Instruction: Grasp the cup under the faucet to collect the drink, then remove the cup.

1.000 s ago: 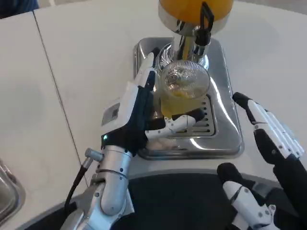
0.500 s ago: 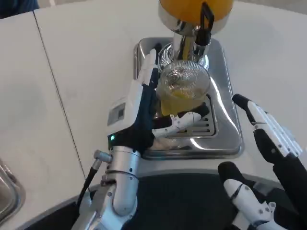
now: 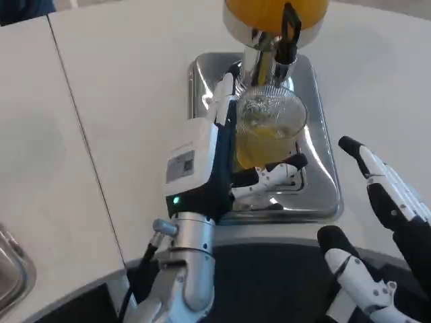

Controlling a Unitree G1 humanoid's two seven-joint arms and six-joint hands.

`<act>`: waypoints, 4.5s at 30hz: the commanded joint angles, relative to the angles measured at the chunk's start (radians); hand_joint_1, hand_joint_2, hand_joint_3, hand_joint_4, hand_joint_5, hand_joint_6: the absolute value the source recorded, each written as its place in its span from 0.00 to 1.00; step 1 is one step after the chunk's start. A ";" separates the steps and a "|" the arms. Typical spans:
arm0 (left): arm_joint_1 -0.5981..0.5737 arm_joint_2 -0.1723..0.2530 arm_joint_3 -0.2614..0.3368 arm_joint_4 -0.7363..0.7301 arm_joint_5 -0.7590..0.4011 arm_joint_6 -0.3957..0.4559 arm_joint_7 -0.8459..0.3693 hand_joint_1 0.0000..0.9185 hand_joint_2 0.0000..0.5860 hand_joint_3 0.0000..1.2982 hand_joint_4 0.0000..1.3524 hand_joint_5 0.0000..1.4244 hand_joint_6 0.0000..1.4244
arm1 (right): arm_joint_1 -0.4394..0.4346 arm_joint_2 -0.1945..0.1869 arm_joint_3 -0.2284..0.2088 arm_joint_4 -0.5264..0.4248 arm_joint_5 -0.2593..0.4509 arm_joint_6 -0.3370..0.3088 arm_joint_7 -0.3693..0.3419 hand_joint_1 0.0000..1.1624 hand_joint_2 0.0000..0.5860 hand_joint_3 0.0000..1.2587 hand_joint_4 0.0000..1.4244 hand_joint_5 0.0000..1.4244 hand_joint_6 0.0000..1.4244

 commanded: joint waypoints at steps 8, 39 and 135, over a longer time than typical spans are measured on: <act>-0.009 -0.040 -0.028 0.004 0.027 0.067 0.074 0.50 0.07 0.67 0.79 0.92 1.00 | -0.037 0.037 -0.036 -0.015 -0.006 0.034 0.019 0.17 0.83 0.00 0.00 0.00 0.01; 0.070 0.004 0.045 -0.191 -0.042 0.036 0.074 0.73 0.00 0.88 0.89 1.00 1.00 | -0.097 -0.008 -0.011 -0.015 -0.015 0.157 0.066 0.19 0.82 0.00 0.00 0.01 0.06; 0.967 0.145 0.299 -1.128 -0.115 -0.407 -0.420 0.80 0.00 0.86 0.74 1.00 1.00 | 0.206 -0.233 -0.049 -0.003 -0.147 -0.344 -0.234 0.07 0.99 0.00 0.00 0.00 0.00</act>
